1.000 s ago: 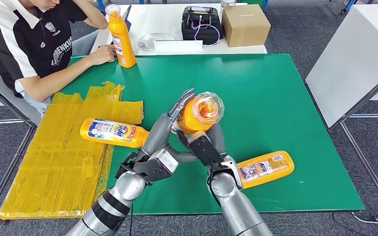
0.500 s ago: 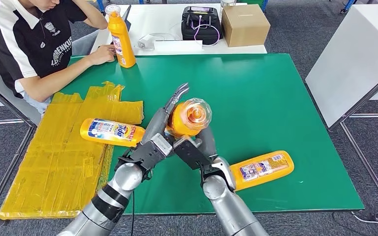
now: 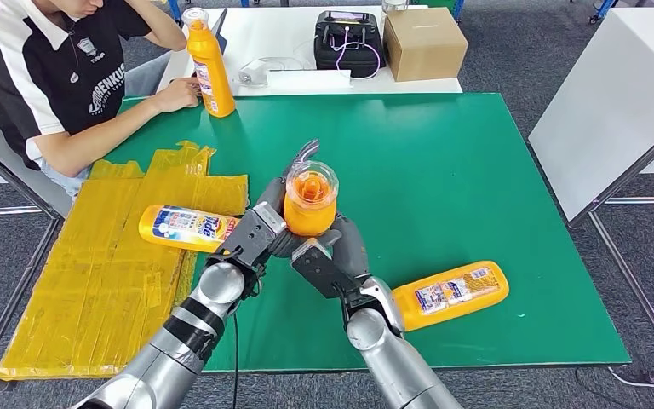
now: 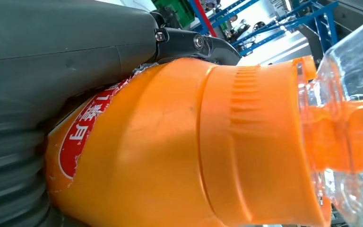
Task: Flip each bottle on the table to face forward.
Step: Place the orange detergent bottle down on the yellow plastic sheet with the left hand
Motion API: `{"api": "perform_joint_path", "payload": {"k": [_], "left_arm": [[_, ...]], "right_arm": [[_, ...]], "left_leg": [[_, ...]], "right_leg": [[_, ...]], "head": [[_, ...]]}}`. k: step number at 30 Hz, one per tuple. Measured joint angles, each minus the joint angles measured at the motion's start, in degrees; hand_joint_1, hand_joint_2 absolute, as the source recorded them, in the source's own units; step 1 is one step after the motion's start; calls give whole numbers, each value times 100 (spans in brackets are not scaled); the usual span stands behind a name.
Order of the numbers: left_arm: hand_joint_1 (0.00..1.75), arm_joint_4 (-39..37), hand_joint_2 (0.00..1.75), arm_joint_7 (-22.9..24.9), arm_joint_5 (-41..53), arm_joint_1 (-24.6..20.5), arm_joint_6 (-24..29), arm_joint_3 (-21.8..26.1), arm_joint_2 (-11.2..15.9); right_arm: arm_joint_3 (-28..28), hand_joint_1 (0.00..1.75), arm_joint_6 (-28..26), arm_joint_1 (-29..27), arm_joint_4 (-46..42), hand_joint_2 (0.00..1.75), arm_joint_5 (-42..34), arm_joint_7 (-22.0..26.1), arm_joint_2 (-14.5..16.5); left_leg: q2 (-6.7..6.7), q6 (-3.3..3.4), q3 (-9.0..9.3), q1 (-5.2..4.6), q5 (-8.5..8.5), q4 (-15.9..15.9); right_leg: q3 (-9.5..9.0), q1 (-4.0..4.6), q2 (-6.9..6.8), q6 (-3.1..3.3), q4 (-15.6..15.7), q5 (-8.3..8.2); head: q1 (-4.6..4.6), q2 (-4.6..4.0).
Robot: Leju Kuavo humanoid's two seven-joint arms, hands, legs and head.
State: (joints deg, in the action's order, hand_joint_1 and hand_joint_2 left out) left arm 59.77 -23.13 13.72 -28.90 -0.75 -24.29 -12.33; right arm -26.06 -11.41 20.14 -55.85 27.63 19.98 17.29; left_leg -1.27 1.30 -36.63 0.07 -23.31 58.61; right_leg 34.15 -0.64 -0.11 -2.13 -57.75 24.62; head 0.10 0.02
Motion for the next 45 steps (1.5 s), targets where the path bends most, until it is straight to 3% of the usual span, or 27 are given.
{"api": "perform_joint_path", "payload": {"k": [45], "left_arm": [[175,-106,175,-102,-164,69,66,273,-87]], "right_arm": [[-89,175,-69,57,221,175,-88,89,2]], "left_leg": [[0,0,-1,0,0,0]], "right_leg": [[1,0,0,0,0,0]], "head": [[0,0]]}}
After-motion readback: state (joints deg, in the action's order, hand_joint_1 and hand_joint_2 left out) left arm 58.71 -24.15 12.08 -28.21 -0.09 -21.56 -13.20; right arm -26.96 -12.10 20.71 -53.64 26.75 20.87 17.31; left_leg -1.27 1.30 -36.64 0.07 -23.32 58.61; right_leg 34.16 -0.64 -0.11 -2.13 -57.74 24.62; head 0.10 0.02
